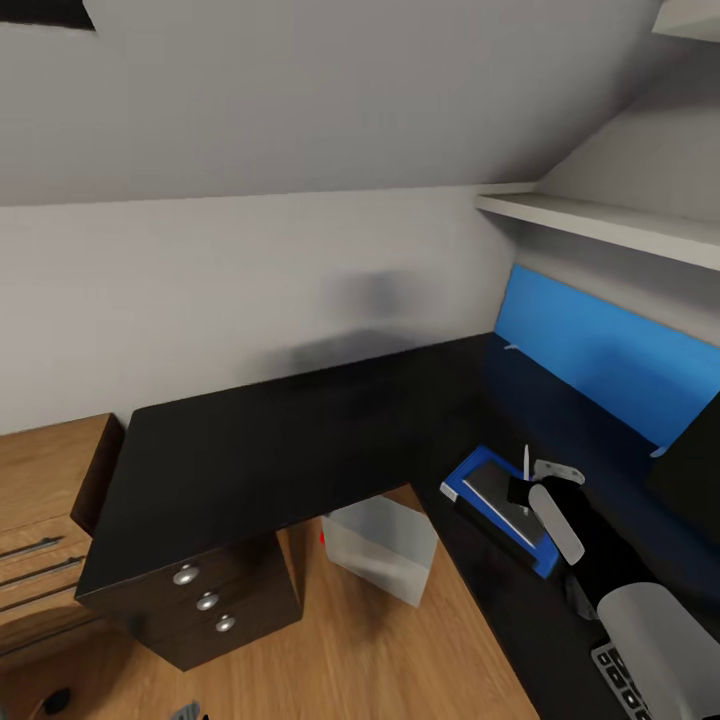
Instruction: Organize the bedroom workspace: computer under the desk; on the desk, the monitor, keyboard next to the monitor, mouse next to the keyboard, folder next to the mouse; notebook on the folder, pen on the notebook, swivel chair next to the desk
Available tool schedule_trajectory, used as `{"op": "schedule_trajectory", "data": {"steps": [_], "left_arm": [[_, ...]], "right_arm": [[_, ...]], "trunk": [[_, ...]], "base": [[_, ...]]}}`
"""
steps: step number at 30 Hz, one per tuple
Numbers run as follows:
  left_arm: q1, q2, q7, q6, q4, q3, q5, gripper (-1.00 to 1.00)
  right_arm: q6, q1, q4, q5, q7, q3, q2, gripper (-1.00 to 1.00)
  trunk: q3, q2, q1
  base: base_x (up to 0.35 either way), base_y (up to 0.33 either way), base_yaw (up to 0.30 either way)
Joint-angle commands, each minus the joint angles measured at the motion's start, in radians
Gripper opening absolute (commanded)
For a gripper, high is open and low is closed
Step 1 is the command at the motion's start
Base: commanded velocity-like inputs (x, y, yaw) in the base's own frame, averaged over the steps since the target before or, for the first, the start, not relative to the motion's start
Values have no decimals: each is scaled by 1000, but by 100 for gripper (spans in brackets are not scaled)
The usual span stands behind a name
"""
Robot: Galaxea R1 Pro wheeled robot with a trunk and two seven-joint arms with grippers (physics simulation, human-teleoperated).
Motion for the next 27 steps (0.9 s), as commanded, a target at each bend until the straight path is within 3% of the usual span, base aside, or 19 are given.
{"op": "schedule_trajectory", "data": {"steps": [1, 10, 17, 27], "left_arm": [[0, -1, 0, -2, 0, 1, 8, 100], [0, -1, 0, -11, 0, 1, 8, 100], [0, -5, 0, -115, 0, -2, 8, 100], [0, -7, 1, -130, 0, -2, 8, 100]], "right_arm": [[1, -1, -1, -11, -10, 5, -1, -100], [23, 0, 0, -11, -10, 5, -2, -100], [61, 0, 0, -10, -10, 5, -3, -100], [64, 0, 1, -10, -10, 5, -3, -100]], "trunk": [[-1, -1, 1], [-1, -1, 1], [-1, -1, 1], [-1, -1, 1]], "base": [[190, 0, 0], [98, 0, 0], [4, 0, 0], [0, 0, 0]]}}
